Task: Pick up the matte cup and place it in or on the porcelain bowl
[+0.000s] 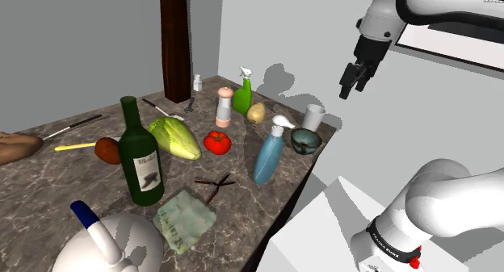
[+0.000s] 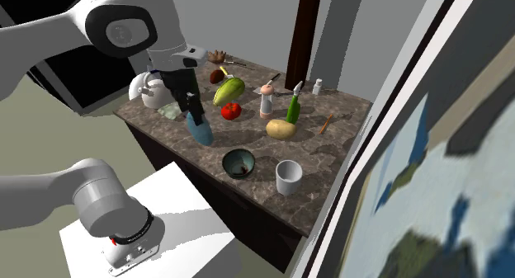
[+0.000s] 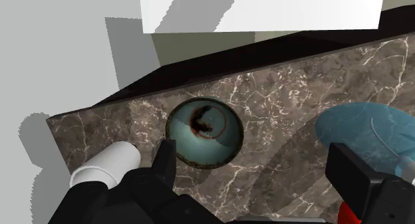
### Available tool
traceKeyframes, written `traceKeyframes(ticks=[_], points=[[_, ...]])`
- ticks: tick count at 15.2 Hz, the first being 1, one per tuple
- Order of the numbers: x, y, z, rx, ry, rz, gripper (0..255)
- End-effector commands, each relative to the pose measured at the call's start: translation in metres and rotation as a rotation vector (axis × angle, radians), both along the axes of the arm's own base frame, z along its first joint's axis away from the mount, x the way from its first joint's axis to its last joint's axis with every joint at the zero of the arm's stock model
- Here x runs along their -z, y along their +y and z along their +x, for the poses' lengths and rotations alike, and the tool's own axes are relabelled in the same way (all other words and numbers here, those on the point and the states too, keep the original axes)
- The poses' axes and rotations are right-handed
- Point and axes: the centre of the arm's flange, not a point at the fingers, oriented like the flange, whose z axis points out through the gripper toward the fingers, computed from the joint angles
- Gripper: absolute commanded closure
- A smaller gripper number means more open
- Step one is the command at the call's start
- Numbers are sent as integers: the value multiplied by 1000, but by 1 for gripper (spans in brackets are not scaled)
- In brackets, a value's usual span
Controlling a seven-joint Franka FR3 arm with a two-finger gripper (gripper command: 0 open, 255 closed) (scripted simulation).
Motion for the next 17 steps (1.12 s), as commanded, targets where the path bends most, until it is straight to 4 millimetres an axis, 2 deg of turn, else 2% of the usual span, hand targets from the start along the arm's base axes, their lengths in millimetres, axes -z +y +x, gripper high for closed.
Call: traceKeyframes(ticks=[1, 17], points=[[0, 0, 0, 0, 0, 0, 0], [128, -126, 110, -111, 6, -4, 0]])
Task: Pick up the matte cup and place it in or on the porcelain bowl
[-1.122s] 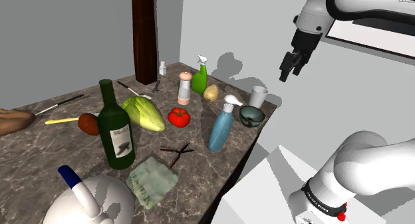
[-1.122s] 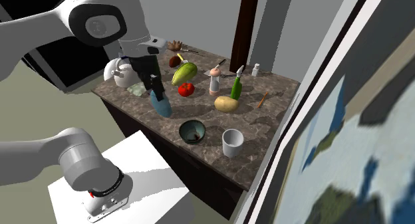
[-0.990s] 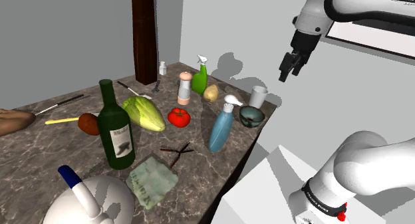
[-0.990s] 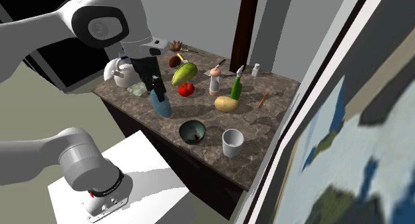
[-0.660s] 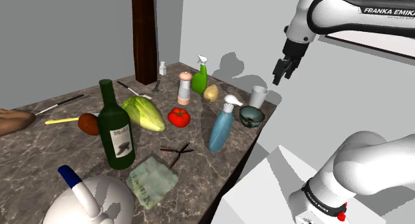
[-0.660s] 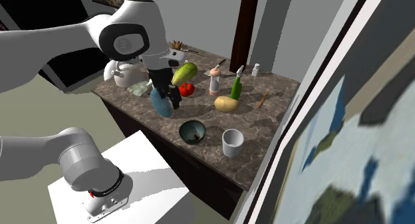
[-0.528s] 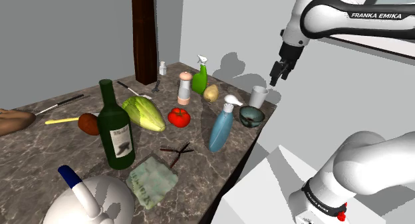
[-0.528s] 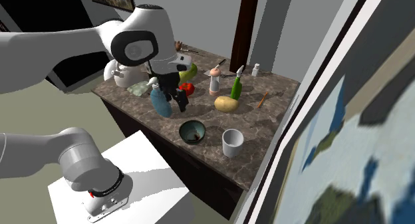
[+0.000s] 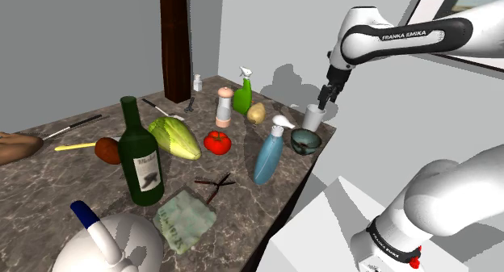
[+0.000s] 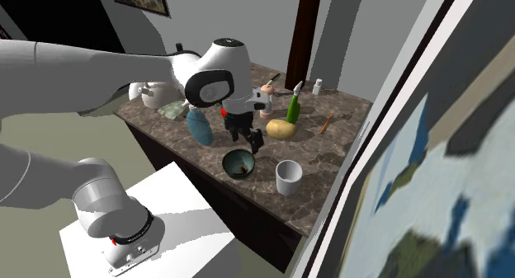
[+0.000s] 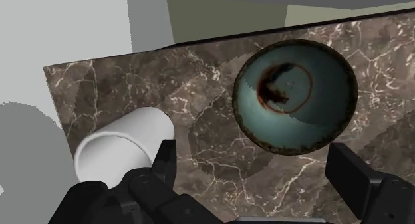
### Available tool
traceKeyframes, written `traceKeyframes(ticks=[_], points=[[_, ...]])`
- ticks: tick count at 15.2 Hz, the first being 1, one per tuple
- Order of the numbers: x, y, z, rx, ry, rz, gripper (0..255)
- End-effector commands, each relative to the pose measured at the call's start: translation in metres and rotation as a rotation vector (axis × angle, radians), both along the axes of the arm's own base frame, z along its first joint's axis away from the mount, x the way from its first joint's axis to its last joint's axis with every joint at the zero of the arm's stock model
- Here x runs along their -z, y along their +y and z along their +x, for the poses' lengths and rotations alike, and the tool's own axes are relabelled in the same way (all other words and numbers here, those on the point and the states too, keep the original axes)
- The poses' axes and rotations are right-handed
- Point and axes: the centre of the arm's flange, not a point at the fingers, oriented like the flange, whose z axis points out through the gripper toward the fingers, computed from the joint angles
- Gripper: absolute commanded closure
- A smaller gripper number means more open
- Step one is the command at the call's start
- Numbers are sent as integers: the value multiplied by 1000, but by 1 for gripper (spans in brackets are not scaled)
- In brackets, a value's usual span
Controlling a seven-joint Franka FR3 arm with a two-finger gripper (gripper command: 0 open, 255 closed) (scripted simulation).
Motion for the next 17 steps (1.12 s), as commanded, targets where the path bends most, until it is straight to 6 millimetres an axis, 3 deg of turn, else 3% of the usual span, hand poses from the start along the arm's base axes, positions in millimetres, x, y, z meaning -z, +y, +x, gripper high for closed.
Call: traceKeyframes(ticks=[1, 10, 17], points=[[16, -16, 14, -15, 0, -2, 0], [87, -81, 82, -77, 3, -4, 0], [124, -89, 87, -81, 4, -4, 0]])
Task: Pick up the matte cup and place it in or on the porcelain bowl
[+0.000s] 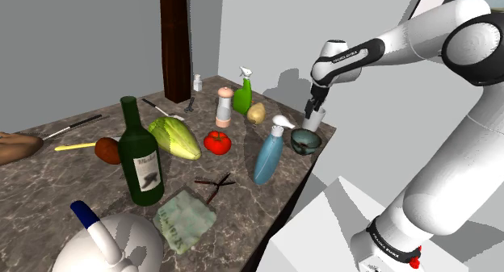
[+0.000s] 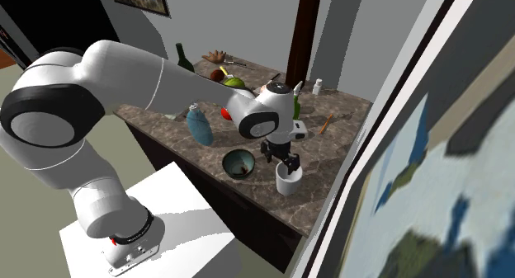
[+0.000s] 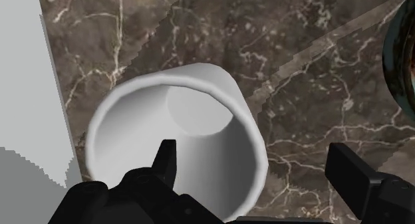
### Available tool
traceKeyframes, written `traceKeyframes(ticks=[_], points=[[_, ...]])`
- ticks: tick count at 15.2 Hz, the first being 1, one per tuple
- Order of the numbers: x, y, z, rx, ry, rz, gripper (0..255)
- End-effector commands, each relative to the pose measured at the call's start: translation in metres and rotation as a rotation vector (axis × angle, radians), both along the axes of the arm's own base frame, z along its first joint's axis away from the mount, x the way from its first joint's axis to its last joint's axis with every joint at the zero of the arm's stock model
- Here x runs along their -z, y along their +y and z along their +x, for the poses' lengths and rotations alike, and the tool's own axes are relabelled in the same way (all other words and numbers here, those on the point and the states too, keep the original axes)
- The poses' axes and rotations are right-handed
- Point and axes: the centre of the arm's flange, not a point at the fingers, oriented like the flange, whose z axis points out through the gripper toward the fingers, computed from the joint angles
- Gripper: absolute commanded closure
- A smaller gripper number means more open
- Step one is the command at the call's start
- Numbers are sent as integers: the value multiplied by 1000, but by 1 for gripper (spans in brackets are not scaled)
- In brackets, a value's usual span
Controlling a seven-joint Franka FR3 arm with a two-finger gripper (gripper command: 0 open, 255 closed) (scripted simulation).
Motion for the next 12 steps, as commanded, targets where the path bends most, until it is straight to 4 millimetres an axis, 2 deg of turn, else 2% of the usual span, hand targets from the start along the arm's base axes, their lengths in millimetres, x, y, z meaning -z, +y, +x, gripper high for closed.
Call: traceKeyframes(ticks=[1, 9, 10, 12], points=[[11, -1, 0, 0, 0, 0, 0], [14, -1, 0, 0, 0, 0, 0], [14, -1, 0, 0, 0, 0, 255], [14, -1, 0, 0, 0, 0, 255]])
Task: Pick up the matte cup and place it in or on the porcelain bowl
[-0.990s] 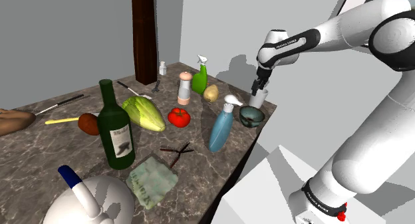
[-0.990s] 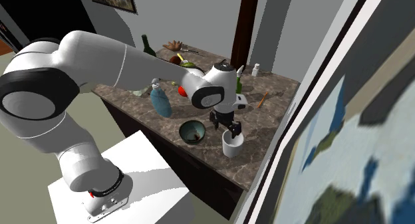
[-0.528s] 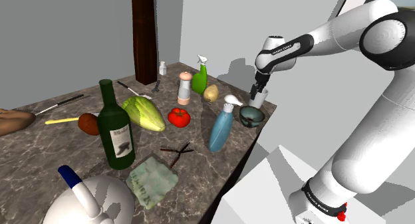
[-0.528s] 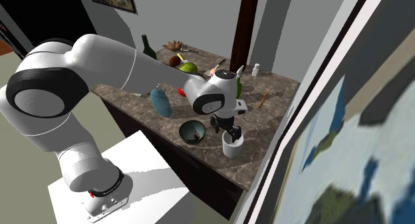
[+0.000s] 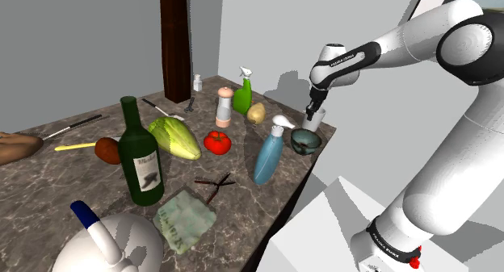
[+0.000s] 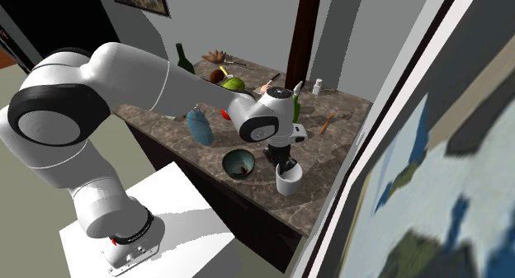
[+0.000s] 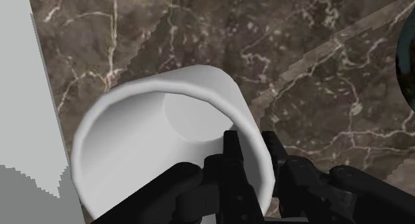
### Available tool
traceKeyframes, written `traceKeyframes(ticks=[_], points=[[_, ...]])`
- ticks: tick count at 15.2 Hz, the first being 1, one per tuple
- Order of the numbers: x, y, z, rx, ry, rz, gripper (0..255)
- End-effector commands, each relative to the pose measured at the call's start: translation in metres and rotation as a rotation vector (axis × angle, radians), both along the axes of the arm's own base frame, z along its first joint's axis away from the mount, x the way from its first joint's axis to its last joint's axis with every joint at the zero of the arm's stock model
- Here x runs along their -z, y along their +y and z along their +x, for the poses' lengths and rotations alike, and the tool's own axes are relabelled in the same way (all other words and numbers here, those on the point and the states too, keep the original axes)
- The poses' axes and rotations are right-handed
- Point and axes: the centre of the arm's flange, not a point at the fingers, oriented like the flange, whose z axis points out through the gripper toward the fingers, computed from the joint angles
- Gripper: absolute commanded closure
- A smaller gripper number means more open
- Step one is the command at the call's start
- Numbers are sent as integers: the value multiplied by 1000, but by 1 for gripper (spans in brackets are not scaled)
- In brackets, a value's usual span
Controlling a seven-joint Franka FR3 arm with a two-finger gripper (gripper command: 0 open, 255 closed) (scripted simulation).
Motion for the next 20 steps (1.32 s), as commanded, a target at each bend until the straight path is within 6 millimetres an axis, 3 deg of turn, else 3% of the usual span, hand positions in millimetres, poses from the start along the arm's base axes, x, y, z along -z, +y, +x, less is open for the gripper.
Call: traceKeyframes(ticks=[1, 7, 20], points=[[0, 0, 0, 0, 0, 0, 255], [0, 0, 0, 0, 0, 0, 255], [-69, 0, 0, 0, 0, 0, 255]])
